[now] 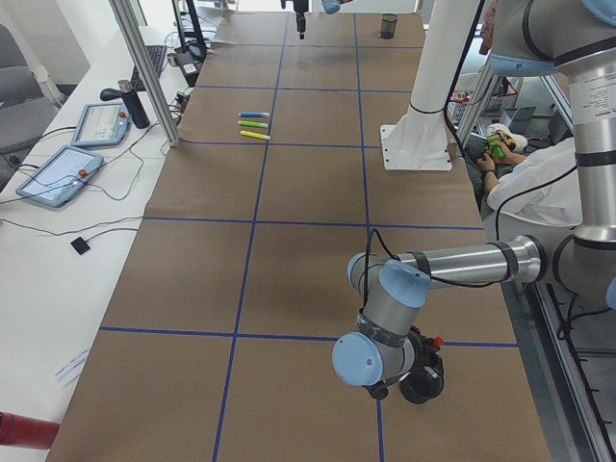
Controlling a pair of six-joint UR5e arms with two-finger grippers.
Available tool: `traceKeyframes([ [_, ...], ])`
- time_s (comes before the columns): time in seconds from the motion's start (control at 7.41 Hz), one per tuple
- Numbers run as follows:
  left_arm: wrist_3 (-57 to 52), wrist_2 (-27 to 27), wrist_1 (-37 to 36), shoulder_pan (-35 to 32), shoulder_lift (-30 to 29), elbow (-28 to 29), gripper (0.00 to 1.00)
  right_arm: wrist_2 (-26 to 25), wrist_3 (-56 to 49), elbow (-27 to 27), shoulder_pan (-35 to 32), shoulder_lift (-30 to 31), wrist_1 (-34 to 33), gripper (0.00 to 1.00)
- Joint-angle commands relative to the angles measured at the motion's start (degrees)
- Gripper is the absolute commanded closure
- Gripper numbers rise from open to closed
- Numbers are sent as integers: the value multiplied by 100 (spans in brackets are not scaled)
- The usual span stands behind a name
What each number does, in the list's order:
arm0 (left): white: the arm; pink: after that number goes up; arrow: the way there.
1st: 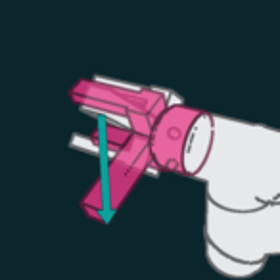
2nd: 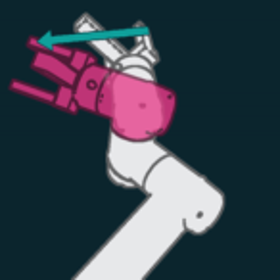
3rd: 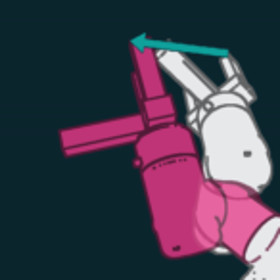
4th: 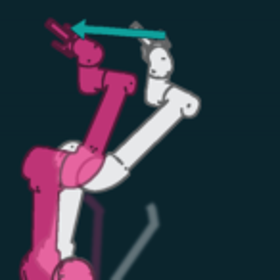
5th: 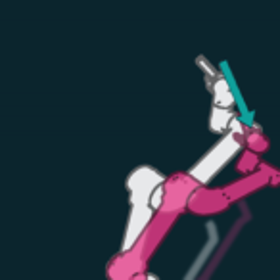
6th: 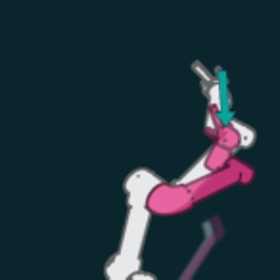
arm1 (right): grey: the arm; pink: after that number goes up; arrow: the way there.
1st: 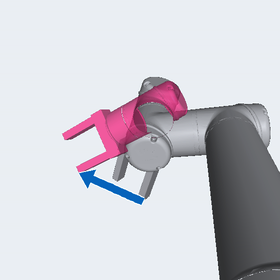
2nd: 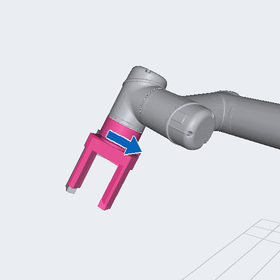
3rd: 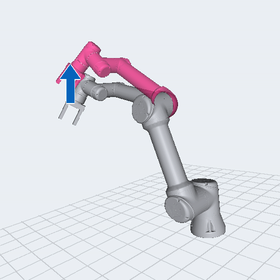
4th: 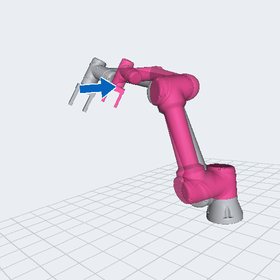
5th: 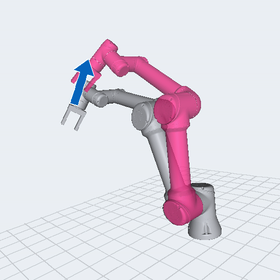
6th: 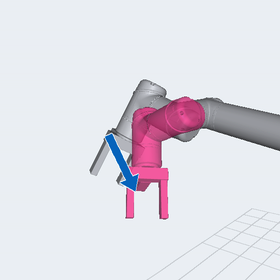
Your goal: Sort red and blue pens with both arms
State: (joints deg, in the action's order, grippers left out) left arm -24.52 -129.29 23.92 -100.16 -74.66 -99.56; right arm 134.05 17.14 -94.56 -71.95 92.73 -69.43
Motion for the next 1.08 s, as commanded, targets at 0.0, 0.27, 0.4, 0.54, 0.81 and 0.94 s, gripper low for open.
traceKeyframes([
  [0.0,-167,-8,-502,5,65,164,100,-11,-8,51,6,-9,0,1],
  [0.27,-176,-35,-441,23,40,725,100,-37,0,138,6,-149,0,1],
  [0.4,-176,-52,-440,23,48,806,100,-37,0,174,6,-176,9,1],
  [0.54,-167,-87,-440,23,31,807,100,-37,0,174,6,-176,9,1],
  [0.81,-158,-228,-423,40,-74,982,100,-37,0,166,6,-168,9,1],
  [0.94,-149,-228,-318,40,-66,1052,100,-29,9,157,6,-168,9,1],
])
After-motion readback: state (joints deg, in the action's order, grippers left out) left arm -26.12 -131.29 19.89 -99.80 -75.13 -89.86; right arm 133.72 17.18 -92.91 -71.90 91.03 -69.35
